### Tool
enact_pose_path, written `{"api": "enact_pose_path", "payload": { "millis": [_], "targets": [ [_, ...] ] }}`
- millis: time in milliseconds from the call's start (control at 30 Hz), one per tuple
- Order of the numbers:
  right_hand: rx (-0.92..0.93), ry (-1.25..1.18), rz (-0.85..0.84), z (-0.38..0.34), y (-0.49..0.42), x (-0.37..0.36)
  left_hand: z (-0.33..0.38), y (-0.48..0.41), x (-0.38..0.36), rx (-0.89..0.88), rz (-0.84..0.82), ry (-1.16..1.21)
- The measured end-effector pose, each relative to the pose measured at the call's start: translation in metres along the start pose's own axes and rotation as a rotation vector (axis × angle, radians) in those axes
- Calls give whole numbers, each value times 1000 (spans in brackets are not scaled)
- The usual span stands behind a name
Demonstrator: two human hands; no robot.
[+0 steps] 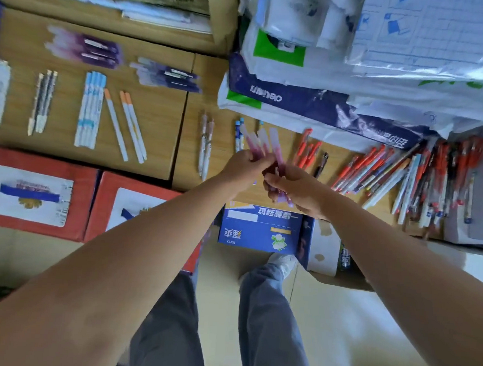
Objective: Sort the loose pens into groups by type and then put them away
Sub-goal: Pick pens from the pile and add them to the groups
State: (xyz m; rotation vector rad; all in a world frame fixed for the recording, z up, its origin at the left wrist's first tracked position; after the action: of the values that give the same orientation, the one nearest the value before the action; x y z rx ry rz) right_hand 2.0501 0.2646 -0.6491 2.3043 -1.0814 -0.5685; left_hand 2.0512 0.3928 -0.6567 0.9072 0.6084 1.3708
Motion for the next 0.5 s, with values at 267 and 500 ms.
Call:
{"api": "enact_pose_path", "payload": {
  "millis": [267,500],
  "targets": [
    [-68,18,-138,-44,-61,-105,-11,-1,144,53,110,228],
    [-114,123,-173,-84,-105,-178,-25,-15,227,31,236,132]
  ]
}}
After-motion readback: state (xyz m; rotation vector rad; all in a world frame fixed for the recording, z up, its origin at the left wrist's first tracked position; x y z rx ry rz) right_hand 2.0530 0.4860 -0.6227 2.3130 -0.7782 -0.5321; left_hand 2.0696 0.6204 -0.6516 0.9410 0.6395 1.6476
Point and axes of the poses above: each hand's wrist, its own y-axis away from the middle knuckle, its own x-axis out of the back of the hand, z = x × y, the point moved 4 cm from there along -y, towards the middle knuckle, and after that the axes turned 12 degrees about x, right-handed, at the moved point
